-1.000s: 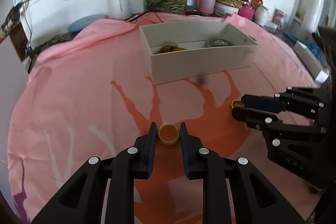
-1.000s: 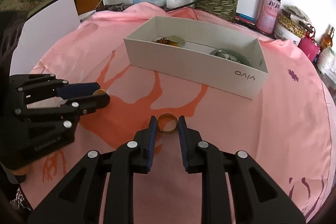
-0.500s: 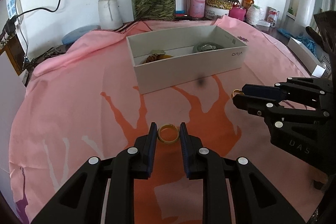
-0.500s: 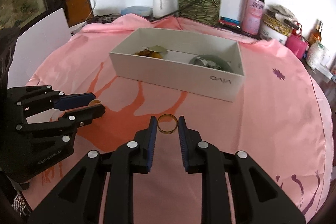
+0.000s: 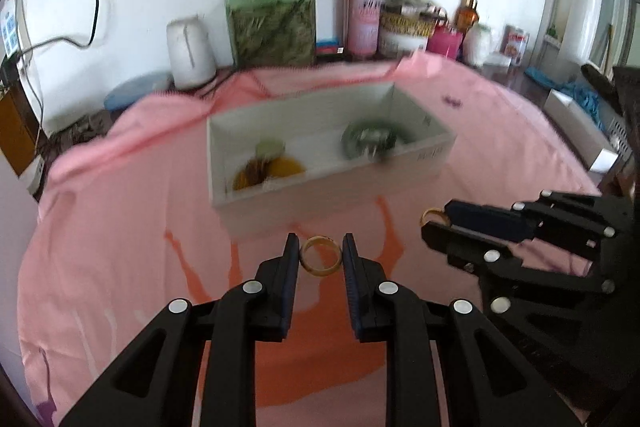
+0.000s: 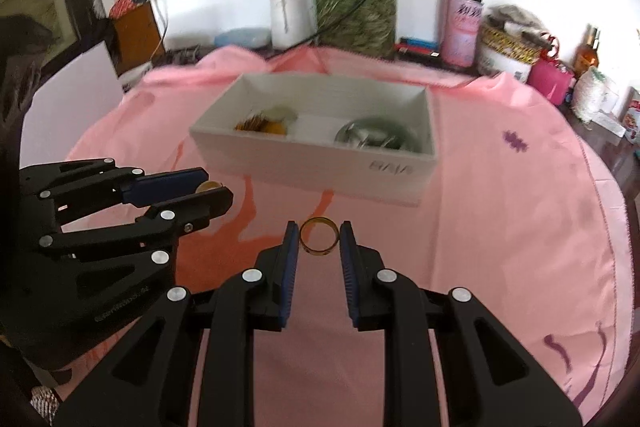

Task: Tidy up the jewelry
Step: 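Carry both rings over the white box with both tools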

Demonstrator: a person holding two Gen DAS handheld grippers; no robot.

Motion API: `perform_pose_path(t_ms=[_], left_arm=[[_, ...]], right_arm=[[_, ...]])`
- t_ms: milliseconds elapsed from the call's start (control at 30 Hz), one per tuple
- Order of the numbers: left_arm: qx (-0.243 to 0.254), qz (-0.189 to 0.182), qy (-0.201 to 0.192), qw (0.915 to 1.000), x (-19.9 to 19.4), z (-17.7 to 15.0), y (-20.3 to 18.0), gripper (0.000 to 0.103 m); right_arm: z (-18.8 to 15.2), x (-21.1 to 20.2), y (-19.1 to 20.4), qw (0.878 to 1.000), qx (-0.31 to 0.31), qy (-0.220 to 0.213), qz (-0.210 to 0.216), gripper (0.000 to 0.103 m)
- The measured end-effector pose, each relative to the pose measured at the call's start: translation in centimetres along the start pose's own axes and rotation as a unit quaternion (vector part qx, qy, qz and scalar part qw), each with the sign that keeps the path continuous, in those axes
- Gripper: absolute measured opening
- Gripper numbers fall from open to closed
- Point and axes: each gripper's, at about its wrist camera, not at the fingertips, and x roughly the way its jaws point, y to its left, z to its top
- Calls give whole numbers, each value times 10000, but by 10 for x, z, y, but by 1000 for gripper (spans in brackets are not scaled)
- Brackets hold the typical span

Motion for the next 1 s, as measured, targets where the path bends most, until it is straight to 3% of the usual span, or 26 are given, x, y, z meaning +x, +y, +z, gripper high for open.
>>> perform_pose_path(t_ms=[267,633,833,1000], left_arm=[[-28,199,-505,9985,-11,42,-6,22],[-278,364,-833,9955,-7,80,9,22],[-412,526,-936,9934,0,77,23,22],[-537,639,-637,9945,25,66,35,22]], right_arm=[[30,-13,-15,9993,189,-286,-127,20],[82,-21,-18,9969,234,-705,-251,20],[85,-3,-15,9964,231,-742,-329,20],[76,24,-20,9975,319,-543,-319,20]])
